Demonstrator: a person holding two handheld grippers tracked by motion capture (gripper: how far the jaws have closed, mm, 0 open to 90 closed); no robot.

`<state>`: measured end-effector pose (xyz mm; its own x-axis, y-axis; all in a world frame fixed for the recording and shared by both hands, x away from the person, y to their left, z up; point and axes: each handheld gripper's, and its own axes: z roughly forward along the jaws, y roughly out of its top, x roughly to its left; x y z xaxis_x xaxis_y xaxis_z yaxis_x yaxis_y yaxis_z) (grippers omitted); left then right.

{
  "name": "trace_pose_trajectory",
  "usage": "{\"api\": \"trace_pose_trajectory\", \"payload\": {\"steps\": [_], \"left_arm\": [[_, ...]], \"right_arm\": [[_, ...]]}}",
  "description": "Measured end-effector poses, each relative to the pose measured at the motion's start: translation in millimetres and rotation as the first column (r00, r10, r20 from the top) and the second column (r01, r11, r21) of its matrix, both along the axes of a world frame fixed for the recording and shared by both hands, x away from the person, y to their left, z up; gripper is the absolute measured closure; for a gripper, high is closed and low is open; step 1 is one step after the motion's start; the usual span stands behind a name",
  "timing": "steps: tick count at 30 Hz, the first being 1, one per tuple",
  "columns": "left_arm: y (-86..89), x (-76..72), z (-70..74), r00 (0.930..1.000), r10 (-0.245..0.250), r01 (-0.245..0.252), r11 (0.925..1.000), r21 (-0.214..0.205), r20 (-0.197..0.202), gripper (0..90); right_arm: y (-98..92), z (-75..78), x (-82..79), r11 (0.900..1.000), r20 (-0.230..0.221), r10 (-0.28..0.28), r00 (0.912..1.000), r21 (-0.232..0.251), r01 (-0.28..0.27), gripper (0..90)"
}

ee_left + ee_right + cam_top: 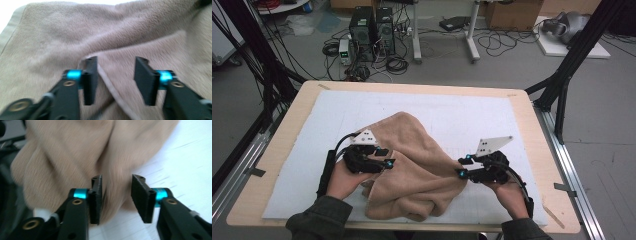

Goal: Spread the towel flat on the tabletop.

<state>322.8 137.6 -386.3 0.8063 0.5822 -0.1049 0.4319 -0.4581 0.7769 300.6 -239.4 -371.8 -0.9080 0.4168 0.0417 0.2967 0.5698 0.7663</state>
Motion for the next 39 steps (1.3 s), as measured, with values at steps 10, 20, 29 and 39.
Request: {"api": "trace_pose_trajectory", "payload": {"steps": [10,20,29,39], "left_arm": [[-22.5,17.9,-27.0,0.9943,-0.059,0.072,0.9844,0.161,-0.089,83.3],[8.6,-31.7,-6.6,0.9983,-0.055,0.054,0.9958,0.074,0.017,86.0],[46.6,-95.4,-0.5,0.9968,-0.05,0.049,0.9985,0.024,0.062,86.1],[65.3,-90.4,10.9,0.9967,0.023,-0.023,0.9997,0.006,0.078,54.9]], "right_arm": [[26.0,-37.4,34.9,0.9965,-0.13,0.027,0.9911,-0.075,-0.037,62.7],[19.9,-27.2,-2.3,0.9965,-0.065,0.072,0.9953,-0.038,-0.074,76.5],[48.4,-14.0,-62.4,0.9821,-0.005,0.173,0.9849,-0.074,-0.173,76.6],[52.3,-0.8,-48.9,0.9886,0.022,0.15,0.9885,0.013,-0.15,50.0]]}}
